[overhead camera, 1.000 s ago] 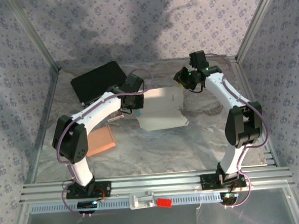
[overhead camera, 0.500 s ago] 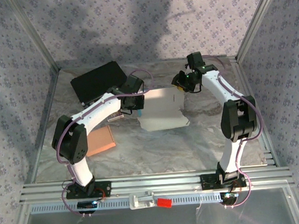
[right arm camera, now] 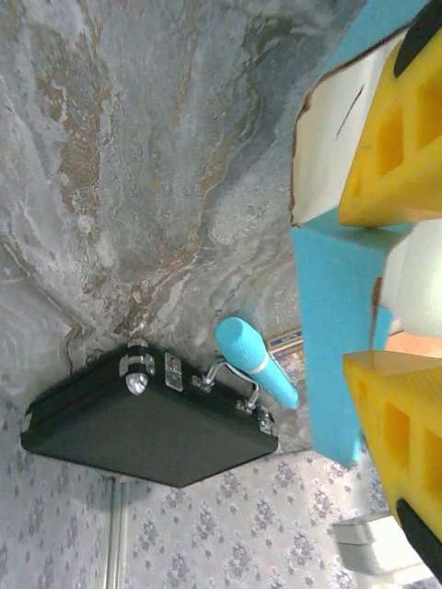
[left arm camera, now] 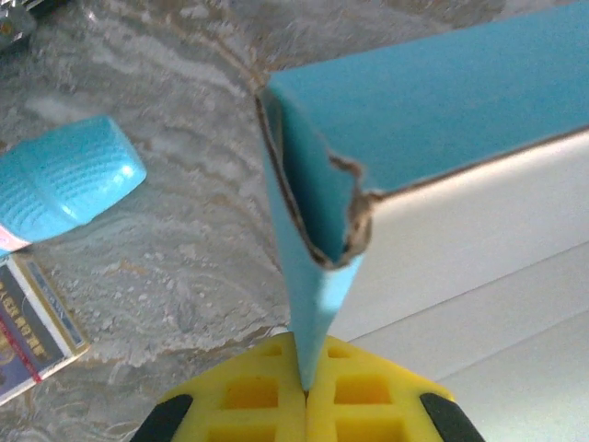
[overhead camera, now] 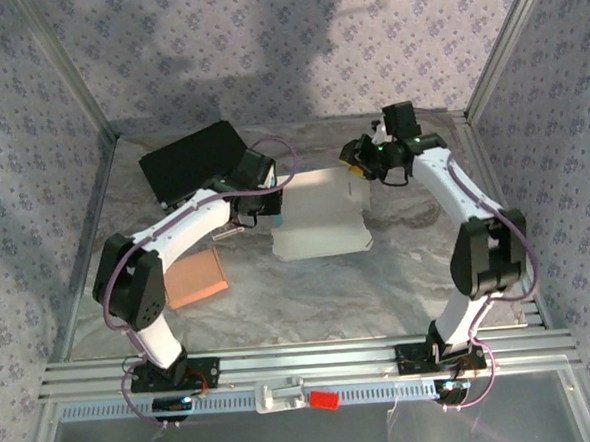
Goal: Fold the paper box
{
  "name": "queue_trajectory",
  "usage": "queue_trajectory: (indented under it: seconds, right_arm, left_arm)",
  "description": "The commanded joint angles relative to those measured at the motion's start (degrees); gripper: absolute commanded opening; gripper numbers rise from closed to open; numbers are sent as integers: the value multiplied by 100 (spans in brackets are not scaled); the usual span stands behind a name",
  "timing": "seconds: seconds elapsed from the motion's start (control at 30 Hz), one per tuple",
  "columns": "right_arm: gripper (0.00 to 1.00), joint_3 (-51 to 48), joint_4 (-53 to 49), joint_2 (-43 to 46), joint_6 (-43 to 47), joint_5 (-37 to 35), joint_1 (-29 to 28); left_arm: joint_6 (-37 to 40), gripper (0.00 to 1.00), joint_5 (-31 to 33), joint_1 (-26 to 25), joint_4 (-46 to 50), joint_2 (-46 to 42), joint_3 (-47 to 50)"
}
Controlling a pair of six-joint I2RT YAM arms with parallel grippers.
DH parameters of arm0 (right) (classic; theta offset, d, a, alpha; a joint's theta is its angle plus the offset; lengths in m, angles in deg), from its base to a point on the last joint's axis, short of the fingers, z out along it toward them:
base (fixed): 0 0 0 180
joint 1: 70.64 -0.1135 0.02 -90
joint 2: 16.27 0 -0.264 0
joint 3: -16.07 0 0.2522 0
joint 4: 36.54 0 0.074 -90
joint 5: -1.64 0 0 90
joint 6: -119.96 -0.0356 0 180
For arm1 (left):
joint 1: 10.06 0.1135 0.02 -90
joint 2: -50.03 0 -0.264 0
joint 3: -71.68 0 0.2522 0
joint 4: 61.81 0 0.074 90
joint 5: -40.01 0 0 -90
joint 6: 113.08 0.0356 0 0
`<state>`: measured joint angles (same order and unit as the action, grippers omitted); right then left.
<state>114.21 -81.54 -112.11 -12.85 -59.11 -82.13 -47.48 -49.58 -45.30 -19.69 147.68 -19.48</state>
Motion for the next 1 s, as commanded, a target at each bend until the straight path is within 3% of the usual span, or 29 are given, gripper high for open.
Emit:
queue_trajectory:
  seconds: [0.0, 0.1, 0.27, 0.5, 0.77, 0.97]
  right_arm:
    - [41, -438, -181, 855, 347, -231, 250]
    - [41, -951, 118, 1549, 456, -274, 620]
    - [40, -1000, -109, 1971, 1181, -378, 902]
    - [22, -1236, 674, 2011, 1683, 275, 1380]
    - [22, -626, 871, 1380, 2239, 1786, 1386]
    - [25, -263, 668, 1135, 2442, 1881, 1353]
  left_arm:
    - [258, 0, -433, 116, -544, -260, 34]
    - [441, 0, -963, 327, -785, -208, -14]
    - [656, 0, -2469, 892, -808, 285, -572]
    - [691, 0, -4365, 1470, -610, 1081, -1448]
    - [594, 0, -5289, 1608, -383, 1613, -2015]
    - [647, 0, -5374, 1608, -217, 1705, -2090]
